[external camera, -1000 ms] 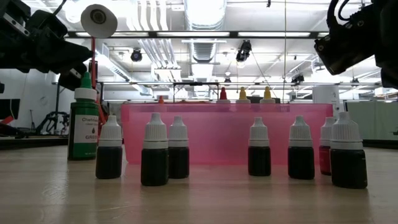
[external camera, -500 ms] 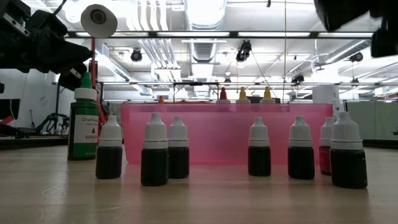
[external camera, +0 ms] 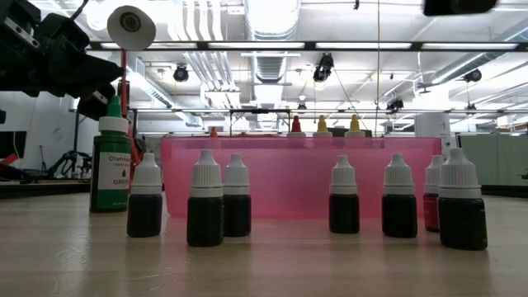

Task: Pick & Place food coloring
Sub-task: Put the small green food coloring bottle into the container

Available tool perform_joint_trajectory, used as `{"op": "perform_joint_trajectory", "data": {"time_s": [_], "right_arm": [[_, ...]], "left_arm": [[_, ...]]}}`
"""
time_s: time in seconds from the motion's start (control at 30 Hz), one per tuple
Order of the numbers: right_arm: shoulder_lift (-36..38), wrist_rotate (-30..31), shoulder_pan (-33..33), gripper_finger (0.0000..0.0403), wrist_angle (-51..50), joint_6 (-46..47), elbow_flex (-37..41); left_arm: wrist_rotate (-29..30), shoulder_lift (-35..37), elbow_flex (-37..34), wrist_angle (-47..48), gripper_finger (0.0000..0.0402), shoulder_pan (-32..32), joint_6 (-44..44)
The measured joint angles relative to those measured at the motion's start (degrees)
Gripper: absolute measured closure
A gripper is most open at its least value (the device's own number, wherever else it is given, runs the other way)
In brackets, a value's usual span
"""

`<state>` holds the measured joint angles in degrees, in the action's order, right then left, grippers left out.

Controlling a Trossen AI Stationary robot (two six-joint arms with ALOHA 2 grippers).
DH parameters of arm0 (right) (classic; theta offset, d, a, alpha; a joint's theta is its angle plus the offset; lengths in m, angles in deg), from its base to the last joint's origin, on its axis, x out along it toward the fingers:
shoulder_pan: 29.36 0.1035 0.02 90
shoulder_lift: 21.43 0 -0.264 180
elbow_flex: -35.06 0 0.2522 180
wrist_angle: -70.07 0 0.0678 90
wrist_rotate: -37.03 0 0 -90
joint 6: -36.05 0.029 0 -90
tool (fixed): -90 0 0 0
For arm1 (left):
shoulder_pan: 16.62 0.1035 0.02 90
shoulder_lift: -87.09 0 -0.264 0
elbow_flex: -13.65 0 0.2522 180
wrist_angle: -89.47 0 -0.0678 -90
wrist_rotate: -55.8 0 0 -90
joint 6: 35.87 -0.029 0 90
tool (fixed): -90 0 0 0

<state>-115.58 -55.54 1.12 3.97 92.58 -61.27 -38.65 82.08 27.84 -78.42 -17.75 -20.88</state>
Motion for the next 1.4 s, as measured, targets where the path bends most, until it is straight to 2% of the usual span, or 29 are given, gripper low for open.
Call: {"op": "perform_joint_trajectory", "data": {"time_s": [0.53, 0.77, 1.4], "right_arm": [[-8.76, -5.05, -7.85, 0.0338, -4.2, -21.02, -12.02], [-13.05, -5.46, -11.49, 0.0337, -7.36, -30.73, -15.77], [-23.12, -4.95, -18.16, 0.0337, -12.31, -55.03, -20.98]], "left_arm": [[0.0, 0.0, -0.01, 0.0, 0.0402, 0.0, 0.01], [0.0, 0.0, -0.02, 0.02, 0.0402, 0.0, 0.02], [0.0, -0.11, -0.02, 0.0, 0.0402, 0.0, 0.02]]}}
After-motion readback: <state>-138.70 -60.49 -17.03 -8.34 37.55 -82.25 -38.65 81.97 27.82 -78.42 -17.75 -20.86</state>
